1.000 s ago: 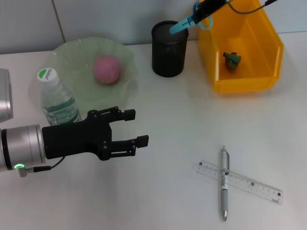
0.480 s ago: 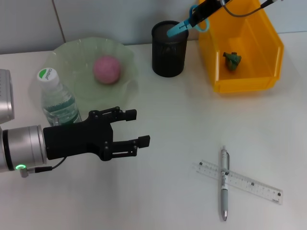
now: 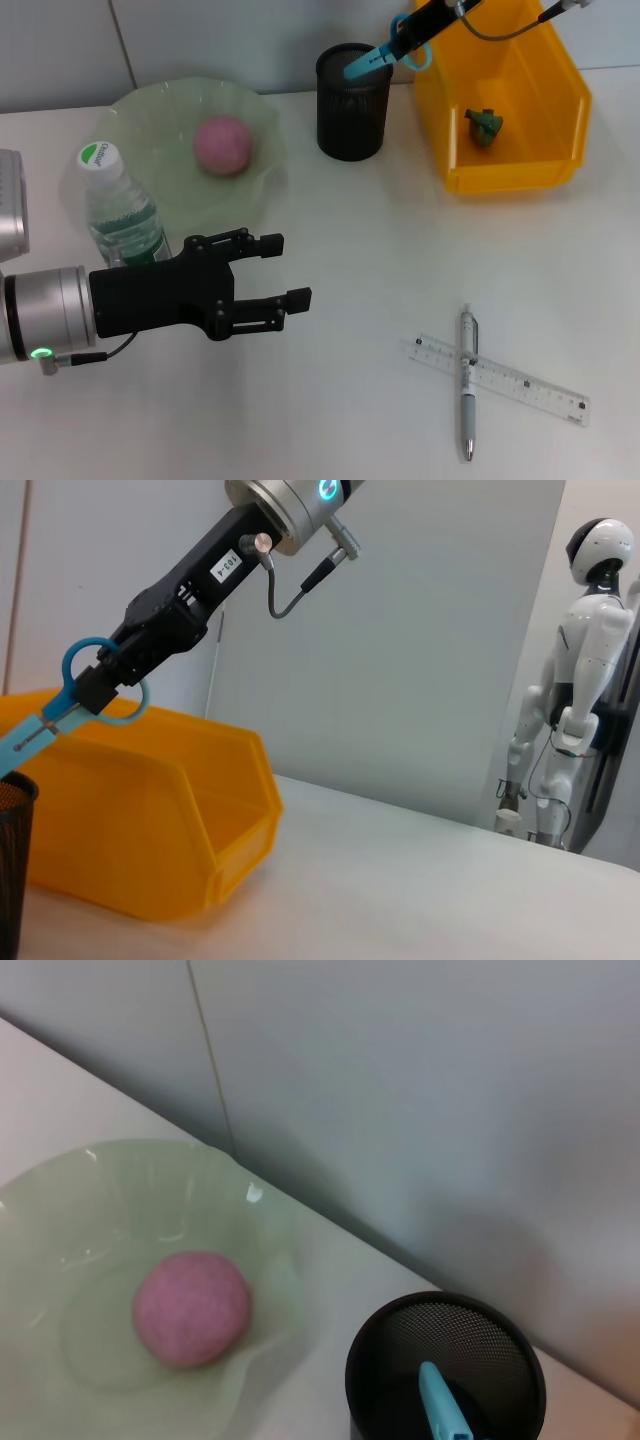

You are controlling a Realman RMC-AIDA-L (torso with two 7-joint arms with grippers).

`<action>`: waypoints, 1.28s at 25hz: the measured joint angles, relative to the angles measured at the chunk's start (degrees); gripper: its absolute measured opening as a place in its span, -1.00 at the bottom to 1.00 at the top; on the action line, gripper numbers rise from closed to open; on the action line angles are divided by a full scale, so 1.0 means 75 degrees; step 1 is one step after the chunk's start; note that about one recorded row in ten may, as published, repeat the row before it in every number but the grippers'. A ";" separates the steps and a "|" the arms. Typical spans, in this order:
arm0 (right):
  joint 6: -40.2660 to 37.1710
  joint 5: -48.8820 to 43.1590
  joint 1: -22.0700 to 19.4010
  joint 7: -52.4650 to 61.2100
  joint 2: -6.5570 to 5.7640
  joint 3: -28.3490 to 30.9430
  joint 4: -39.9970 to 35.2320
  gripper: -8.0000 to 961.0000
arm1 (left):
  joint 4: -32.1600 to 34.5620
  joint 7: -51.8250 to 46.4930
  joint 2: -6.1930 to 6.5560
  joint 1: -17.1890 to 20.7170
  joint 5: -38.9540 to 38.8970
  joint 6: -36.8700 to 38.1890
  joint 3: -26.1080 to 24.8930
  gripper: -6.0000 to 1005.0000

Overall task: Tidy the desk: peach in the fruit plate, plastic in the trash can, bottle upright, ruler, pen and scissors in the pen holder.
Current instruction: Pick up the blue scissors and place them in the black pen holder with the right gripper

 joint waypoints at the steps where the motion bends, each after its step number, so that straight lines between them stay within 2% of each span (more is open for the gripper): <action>1: 0.0013 0.0000 0.0000 0.0000 0.0003 0.0000 -0.0001 -0.80 | 0.0000 -0.0005 0.0004 0.0000 0.0001 0.0006 0.0000 0.61; 12: 0.0157 0.0012 -0.0018 0.0000 0.0012 0.0000 0.0028 -0.80 | 0.0002 -0.0034 0.0024 0.0000 0.0002 0.0022 0.0000 0.61; 32: 0.0399 0.0022 -0.0022 -0.0014 0.0157 0.0000 0.0056 -0.80 | 0.0003 -0.0104 0.0030 -0.0024 0.0001 0.0015 0.0095 0.61</action>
